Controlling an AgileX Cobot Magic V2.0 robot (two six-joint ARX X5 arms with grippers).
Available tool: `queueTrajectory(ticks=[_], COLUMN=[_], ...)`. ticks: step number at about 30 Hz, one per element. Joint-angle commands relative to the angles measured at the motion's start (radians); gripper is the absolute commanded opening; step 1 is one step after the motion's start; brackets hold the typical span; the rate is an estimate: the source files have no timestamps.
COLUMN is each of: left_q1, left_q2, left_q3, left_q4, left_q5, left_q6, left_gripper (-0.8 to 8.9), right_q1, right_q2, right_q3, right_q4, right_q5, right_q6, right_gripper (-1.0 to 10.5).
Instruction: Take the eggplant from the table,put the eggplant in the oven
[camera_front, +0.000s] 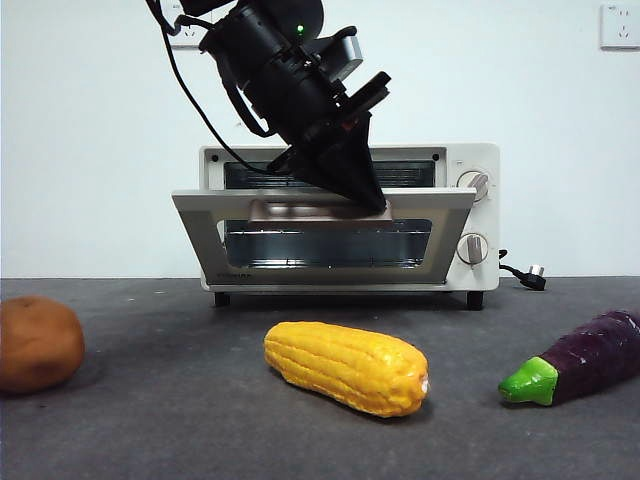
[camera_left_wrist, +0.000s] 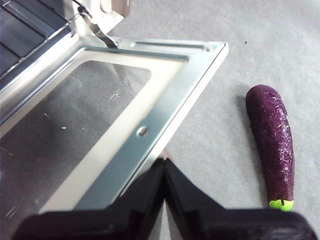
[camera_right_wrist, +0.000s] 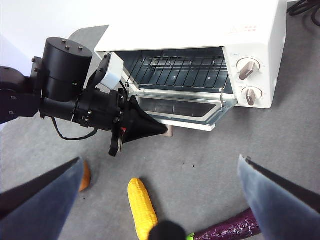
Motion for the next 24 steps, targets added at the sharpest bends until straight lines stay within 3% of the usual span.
queueTrajectory(ticks=[1, 16, 24], left_q1=[-0.008, -0.009, 0.05], left_q2=[0.017, 0.007, -0.118], left_q3=[-0.009, -0.009, -0.009], left_q4=[-0.009, -0.014, -0.014], left_q5=[0.003, 0.018, 0.014], left_q6=[0.003, -0.002, -0.025], left_gripper=[-0.06, -0.06, -0.06], right_q1=[0.002, 0.002, 0.002], right_q2=[0.0, 0.0, 0.0], right_q3=[0.006, 0.006, 0.006], right_q4=[0.006, -0.007, -0.034], right_q5=[0.0, 0.0, 0.0], right_q6=[-0.007, -0.003, -0.003], right_gripper=[6.0, 6.0, 6.0])
